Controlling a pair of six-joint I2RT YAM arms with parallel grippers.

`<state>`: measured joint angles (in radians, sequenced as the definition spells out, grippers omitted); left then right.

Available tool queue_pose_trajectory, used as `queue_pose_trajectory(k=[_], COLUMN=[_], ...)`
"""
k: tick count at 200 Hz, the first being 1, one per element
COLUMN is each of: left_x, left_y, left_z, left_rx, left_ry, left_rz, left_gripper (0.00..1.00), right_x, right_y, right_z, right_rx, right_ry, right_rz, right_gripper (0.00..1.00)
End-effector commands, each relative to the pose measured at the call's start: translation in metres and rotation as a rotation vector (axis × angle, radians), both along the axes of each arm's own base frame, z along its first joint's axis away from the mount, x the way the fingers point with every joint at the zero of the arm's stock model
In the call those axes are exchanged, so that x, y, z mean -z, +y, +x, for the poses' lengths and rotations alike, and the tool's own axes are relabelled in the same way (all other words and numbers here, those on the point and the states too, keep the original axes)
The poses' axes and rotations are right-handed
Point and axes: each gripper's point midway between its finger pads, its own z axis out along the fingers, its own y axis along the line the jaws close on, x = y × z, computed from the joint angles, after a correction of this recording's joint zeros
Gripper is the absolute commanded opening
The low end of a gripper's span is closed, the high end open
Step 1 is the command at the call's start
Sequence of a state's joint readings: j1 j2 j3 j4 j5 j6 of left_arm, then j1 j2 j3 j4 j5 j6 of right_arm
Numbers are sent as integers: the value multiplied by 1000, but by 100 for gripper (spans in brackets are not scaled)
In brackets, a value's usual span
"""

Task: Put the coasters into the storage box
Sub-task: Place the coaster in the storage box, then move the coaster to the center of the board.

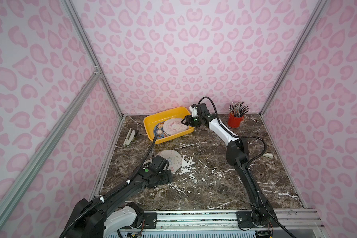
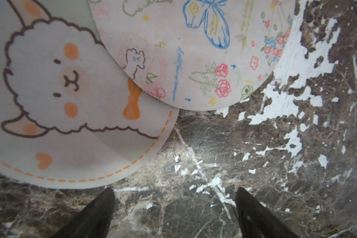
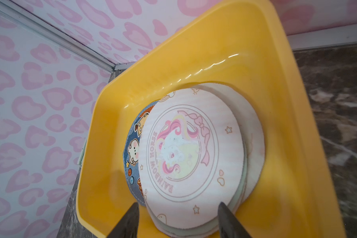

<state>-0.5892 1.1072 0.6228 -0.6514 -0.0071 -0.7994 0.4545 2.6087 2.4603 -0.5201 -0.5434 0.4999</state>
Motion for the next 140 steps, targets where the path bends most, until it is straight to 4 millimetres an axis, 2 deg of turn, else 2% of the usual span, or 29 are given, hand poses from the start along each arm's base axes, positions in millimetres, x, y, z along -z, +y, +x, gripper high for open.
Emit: queue_pose_trajectory(k=[1,44,75,79,82,89,140], left_x=[-5,-14,-17,-17,-17,-15,-3], left_y=[5,18,27,29,30,32,36], left_z=[6,23,47,50,53,57,94], left_rx=[0,-32,-57,-61,-63,-64,-51], left_ry=[-25,-46,-63,-63,-65,-64,-66], left_rz=[23,27,19,19,18,20,36], left_gripper=[94,95,96,96,96,96,91], right_x=[-2,-22,-28,-23,-31,-32,-19], right_y=[-8,-14,-14,-15,-16,-19,-39], right_z=[-2,-22,-57,-62,-66,-75,-136], right_rx=[22,-11,-74,-78,-80,-88,-123], right_ry=[-20,-20,-22,-13,-24,-24,10], right_rz=[-37,-33,-55,-60,-55,-53,-56], right_gripper=[63,66,70,70,71,72,75])
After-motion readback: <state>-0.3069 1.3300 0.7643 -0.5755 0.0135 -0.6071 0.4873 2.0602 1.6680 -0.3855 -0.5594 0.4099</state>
